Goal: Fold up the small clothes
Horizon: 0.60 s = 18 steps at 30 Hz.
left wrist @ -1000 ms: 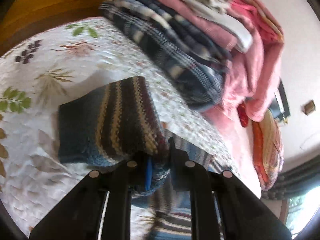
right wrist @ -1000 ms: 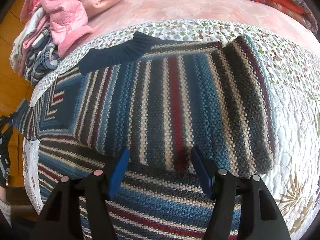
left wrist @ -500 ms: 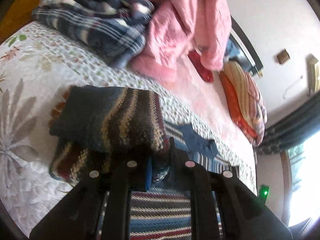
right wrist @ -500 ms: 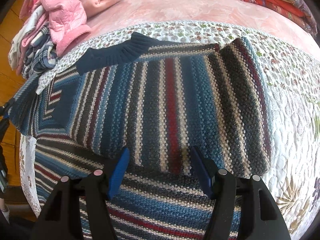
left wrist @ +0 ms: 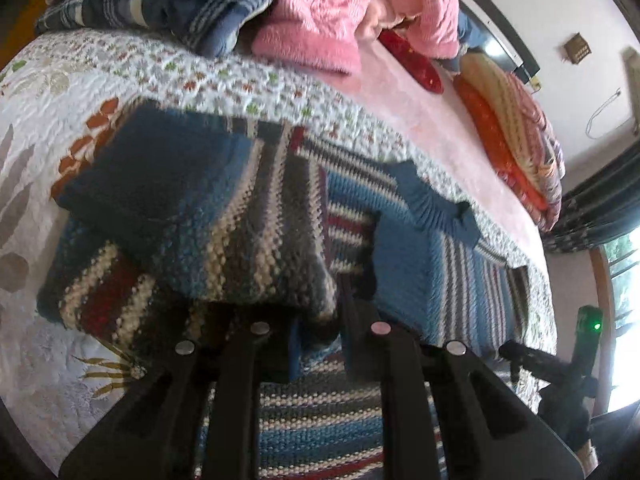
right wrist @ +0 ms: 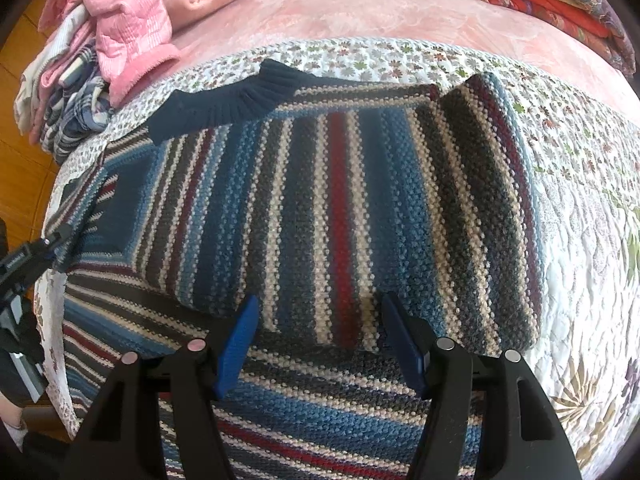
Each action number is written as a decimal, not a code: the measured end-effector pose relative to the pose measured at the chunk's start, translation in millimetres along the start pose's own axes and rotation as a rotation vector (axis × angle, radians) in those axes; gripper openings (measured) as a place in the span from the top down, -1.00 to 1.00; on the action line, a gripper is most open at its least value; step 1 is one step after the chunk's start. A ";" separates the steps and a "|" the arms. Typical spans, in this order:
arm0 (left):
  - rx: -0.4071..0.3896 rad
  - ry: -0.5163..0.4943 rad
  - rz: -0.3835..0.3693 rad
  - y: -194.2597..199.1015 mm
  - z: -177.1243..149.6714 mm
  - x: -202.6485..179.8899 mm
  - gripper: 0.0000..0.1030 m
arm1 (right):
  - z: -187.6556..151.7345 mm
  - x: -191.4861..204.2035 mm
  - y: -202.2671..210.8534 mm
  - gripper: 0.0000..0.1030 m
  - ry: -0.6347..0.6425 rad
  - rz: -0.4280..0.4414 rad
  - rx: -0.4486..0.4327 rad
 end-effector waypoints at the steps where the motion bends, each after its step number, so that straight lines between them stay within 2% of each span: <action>1: 0.008 -0.001 0.009 -3.4 -2.1 1.6 0.70 | 0.5 0.1 -0.3 -0.25 0.001 0.000 0.001; 5: 0.048 0.005 0.039 -16.7 -13.1 10.6 0.53 | 0.8 0.5 -0.7 -0.25 0.003 -0.002 0.004; 8: 0.051 0.001 0.063 -14.4 -18.2 10.3 0.40 | 1.2 0.6 -1.1 -0.25 0.005 -0.003 0.007; 10: 0.085 0.028 0.081 -8.2 -22.6 7.3 0.28 | 1.7 0.9 -0.4 -0.25 0.007 -0.002 0.007; 11: 0.101 0.046 0.084 -1.8 -25.6 6.2 0.16 | 2.0 1.2 0.6 -0.25 0.007 0.001 0.005; 12: 0.142 0.071 0.131 7.4 -31.5 6.9 0.14 | 2.3 1.5 1.3 -0.25 0.007 0.004 0.003; 14: 0.197 0.117 0.170 27.2 -40.5 8.5 0.14 | 2.7 2.0 4.5 -0.25 0.004 0.010 -0.001; 16: 0.201 0.142 0.153 50.7 -43.8 7.6 0.13 | 3.4 4.8 9.1 -0.25 0.001 0.019 -0.008; 18: 0.178 0.120 0.131 77.8 -40.6 5.1 0.06 | 5.7 12.5 16.5 -0.25 0.009 0.027 -0.023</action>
Point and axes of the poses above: each gripper's, at about its wrist camera, not at the fingertips, and y roughly against the way its jaws point, x to its left, z to its top, the point moved 6 cm from there along -y, roughly the way its jaws point, and after that the axes turned 15 degrees about y, right-handed, at the moved point
